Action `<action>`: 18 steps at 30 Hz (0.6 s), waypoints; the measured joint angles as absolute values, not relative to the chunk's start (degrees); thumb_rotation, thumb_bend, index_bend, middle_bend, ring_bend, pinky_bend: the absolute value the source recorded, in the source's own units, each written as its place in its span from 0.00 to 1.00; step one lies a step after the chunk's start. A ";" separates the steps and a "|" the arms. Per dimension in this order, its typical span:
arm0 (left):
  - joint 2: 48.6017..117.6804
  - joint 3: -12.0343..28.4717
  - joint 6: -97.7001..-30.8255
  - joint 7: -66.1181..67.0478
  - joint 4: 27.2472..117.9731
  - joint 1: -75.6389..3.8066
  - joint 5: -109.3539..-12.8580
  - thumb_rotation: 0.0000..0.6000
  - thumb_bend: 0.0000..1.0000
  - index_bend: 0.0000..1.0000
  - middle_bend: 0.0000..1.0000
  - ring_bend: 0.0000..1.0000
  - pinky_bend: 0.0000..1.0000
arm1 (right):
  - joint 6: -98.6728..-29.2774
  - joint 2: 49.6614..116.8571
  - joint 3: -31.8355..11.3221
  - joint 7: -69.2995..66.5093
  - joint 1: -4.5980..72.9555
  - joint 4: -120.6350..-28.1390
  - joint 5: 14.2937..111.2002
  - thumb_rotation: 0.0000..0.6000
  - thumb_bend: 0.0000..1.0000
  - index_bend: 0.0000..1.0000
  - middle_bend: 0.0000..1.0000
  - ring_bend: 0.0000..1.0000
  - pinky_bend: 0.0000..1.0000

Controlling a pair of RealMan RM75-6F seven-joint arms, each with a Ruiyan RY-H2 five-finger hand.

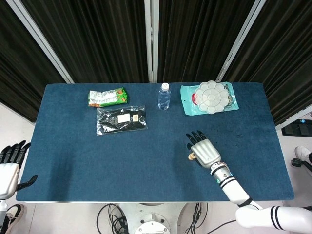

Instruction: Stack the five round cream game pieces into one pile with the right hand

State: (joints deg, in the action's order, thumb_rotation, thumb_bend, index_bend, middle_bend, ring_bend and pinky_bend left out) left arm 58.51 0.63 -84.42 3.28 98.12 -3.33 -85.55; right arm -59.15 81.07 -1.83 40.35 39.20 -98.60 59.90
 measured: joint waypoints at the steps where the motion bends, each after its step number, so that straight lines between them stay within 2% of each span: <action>1: 58.49 0.64 -84.46 3.22 98.13 -3.31 -85.54 1.00 0.19 0.04 0.00 0.00 0.00 | -59.27 80.77 -1.85 40.17 39.14 -98.88 60.02 1.00 0.22 0.33 0.06 0.00 0.00; 3: 58.44 0.67 -84.59 3.05 98.14 -3.27 -85.57 1.00 0.19 0.04 0.00 0.00 0.00 | -59.43 79.77 -1.86 39.57 38.97 -99.59 60.39 1.00 0.23 0.30 0.05 0.00 0.00; 5: 58.40 0.67 -84.64 2.91 98.15 -3.25 -85.64 1.00 0.19 0.04 0.00 0.00 0.00 | -59.18 78.51 -1.79 38.70 38.85 -100.19 60.66 1.00 0.28 0.27 0.03 0.00 0.00; 6: 58.38 0.66 -84.60 2.86 98.14 -3.26 -85.67 1.00 0.19 0.04 0.00 0.00 0.00 | -58.70 77.48 -1.71 37.84 38.81 -100.56 60.80 1.00 0.33 0.27 0.02 0.00 0.00; 8: 58.39 0.61 -84.48 2.87 98.12 -3.31 -85.73 1.00 0.19 0.04 0.00 0.00 0.00 | -57.63 75.97 -1.61 36.10 38.77 -100.92 61.09 1.00 0.47 0.27 0.01 0.00 0.00; 10: 58.43 0.60 -84.35 2.91 98.12 -3.38 -85.74 1.00 0.19 0.04 0.00 0.00 0.00 | -56.43 74.51 -1.57 33.39 38.68 -100.99 61.72 0.98 0.70 0.26 0.01 0.00 0.00; 13: 58.48 0.58 -84.34 3.10 98.20 -3.39 -85.76 1.00 0.19 0.04 0.00 0.00 0.00 | -55.10 73.16 -1.66 28.42 38.30 -100.49 62.80 0.83 0.94 0.27 0.01 0.00 0.00; 18: 58.60 0.57 -84.35 3.43 98.24 -3.39 -85.76 1.00 0.19 0.04 0.00 0.00 0.00 | -51.71 72.02 -1.56 19.40 37.68 -97.64 65.31 0.81 0.95 0.32 0.01 0.00 0.00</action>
